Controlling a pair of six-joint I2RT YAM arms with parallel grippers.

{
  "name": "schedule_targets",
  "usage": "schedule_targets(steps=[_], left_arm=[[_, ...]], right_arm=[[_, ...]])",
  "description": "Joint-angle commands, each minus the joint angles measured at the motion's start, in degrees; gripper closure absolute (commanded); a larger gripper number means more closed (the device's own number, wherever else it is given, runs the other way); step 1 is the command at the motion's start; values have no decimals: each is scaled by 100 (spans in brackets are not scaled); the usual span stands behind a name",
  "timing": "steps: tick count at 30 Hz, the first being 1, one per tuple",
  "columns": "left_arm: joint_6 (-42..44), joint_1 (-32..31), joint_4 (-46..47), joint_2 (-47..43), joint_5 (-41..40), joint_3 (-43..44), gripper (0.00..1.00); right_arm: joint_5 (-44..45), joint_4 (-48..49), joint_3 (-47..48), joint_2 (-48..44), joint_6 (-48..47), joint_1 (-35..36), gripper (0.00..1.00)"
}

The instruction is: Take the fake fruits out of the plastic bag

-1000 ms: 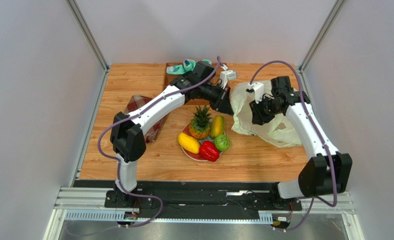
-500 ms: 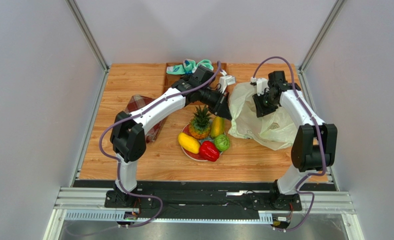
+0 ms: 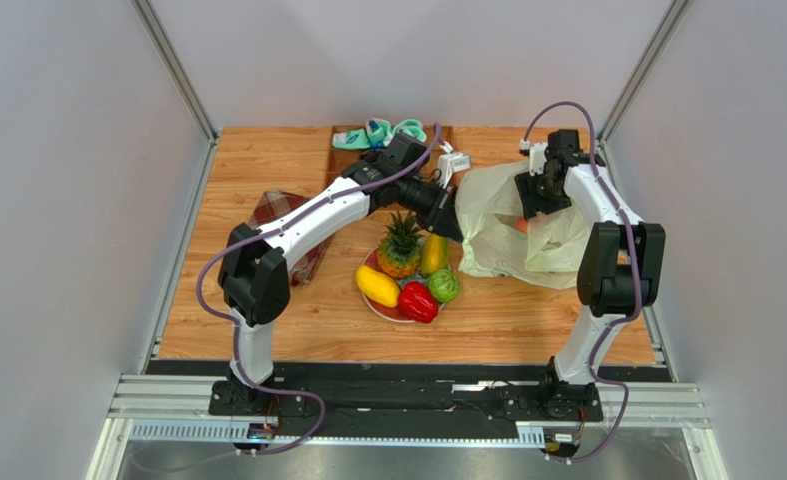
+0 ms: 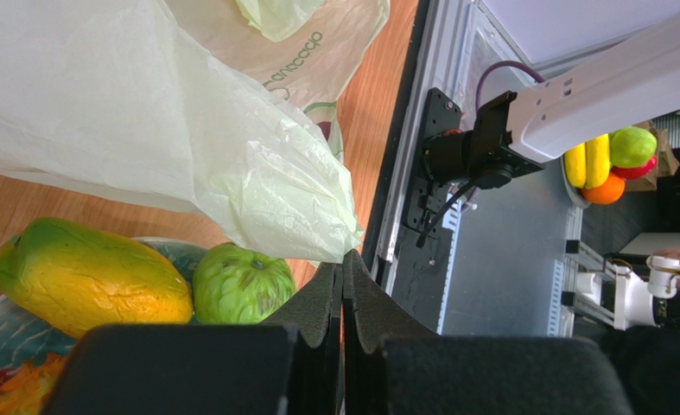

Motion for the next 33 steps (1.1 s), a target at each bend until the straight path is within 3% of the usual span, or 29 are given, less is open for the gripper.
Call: schedule_targets(steps=[1,5,8,11,16,18,19,20,22,33], left_arm=[[67,-54,134,-360,124,52,100],[84,-63,99,-272,115,149,100],[137,-63,37,-254,106,228,100],[181,-63,11,-272,71,246,100],[198,-63,10,-272,71,263,100],[216,-63,-7,-298,53,263,100],[225,-63,-24,-289,45,272,100],[251,-63,-42,-307,10,272,100],[304,-63,-95,-324,-26,281,100],[313,-80,-42,-351,-17,193,100]], right_arm=[[267,93,270,-493,112,22,42],[660,172,-108,-679,-37,22,42],[235,-328,-135,-669,93,-22,42],[-67,-347,-643,-1108,15,-5,33],[721,-232,-1164,-1154,-398,75,27],[1049,-520,-989,-785,-442,23,45],[1040,-540,-927,-714,-494,-39,60],[1049,-531,-865,-687,-495,-100,87],[1136,-444,-664,-713,-556,-285,100],[2306,804,-662,-740,-1549,-734,100]])
